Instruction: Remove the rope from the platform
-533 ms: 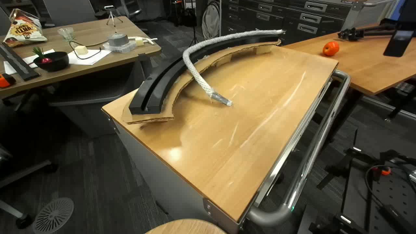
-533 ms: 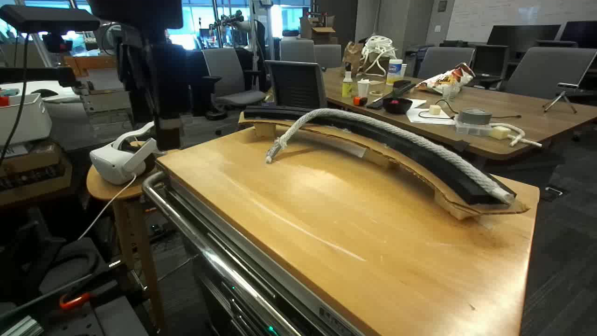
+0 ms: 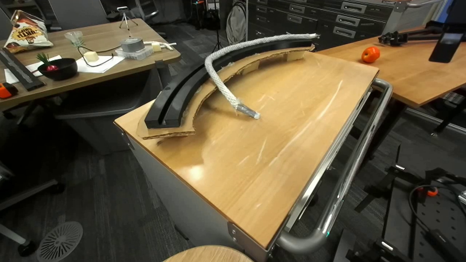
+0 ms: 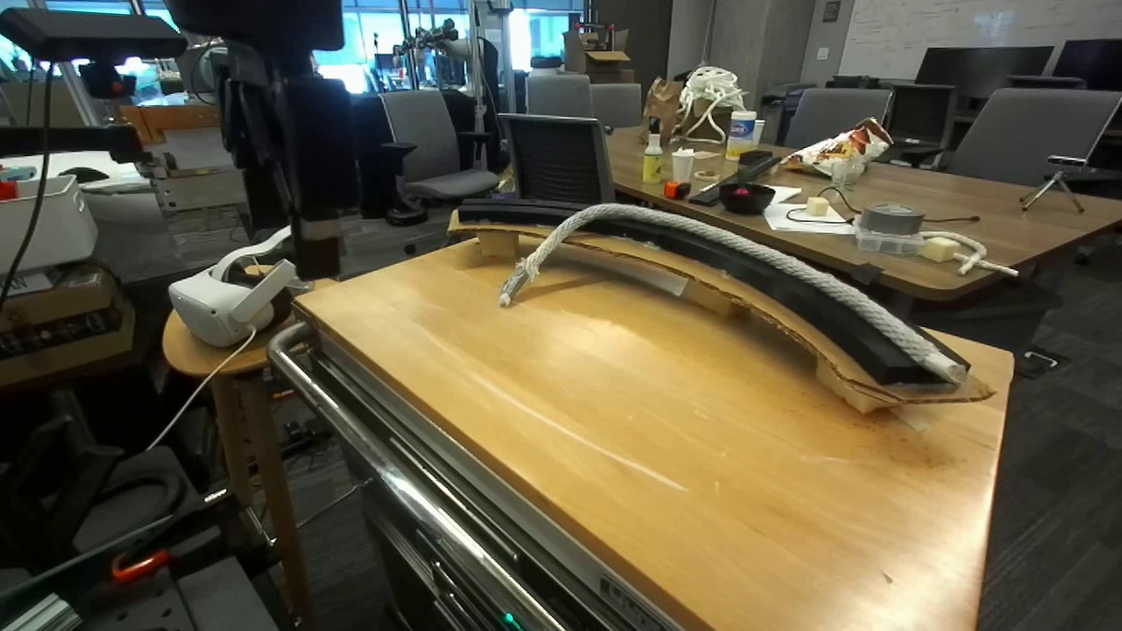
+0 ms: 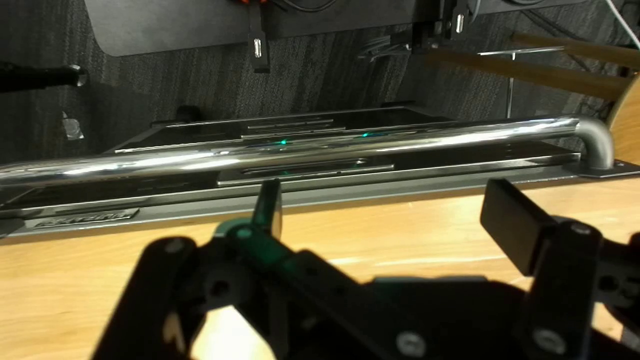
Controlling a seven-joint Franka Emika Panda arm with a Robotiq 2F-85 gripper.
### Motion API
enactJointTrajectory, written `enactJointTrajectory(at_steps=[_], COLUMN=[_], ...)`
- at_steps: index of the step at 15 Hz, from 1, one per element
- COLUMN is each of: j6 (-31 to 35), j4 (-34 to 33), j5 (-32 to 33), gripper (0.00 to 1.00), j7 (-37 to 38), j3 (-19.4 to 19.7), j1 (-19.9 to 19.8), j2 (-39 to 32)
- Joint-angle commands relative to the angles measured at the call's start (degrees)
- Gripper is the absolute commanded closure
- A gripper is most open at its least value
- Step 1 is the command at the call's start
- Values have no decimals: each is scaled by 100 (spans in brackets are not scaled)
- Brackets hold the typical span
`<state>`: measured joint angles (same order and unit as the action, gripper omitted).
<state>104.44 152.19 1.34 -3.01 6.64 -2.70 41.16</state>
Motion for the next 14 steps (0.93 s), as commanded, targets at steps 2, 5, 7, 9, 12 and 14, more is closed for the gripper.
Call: enactJointTrajectory(at_steps=[2, 5, 7, 9, 12, 14], j6=[311, 1240, 1854, 2633, 2296, 2345], j4=[98, 243, 301, 418, 340, 340], j5=[-5, -310, -641, -854, -764, -775], gripper=[0, 0, 0, 0, 0, 0], j7=[230, 771, 1228, 1667, 1406, 1454], j3=[-158, -286, -450, -721, -714, -759], j1=[-135, -103, -25, -22, 3, 37], j2=[87, 119, -17, -146, -208, -301])
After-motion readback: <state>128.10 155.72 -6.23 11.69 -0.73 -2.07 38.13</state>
